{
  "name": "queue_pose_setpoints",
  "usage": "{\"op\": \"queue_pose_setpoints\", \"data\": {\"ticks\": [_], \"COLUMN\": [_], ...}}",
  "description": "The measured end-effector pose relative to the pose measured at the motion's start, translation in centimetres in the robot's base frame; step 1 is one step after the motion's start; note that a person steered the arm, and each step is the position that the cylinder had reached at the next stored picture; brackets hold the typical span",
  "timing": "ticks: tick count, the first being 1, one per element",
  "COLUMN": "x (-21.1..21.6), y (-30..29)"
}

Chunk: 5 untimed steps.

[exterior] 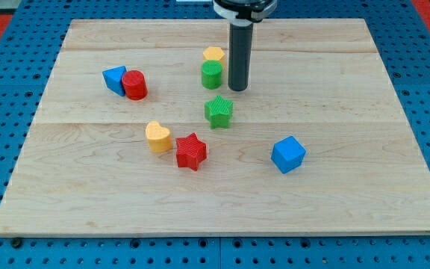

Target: Replace the green star below the green circle

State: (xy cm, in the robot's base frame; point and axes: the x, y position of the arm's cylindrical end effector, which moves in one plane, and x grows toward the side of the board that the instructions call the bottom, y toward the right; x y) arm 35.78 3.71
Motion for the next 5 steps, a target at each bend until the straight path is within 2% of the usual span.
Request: {"op": "queue_pose_setpoints", "data": {"ticks": [1,2,3,5], "x": [-2.8,-3.3,-1.5,2.2], "y": [-2.0,-8.0,-12.8,-0.7]}}
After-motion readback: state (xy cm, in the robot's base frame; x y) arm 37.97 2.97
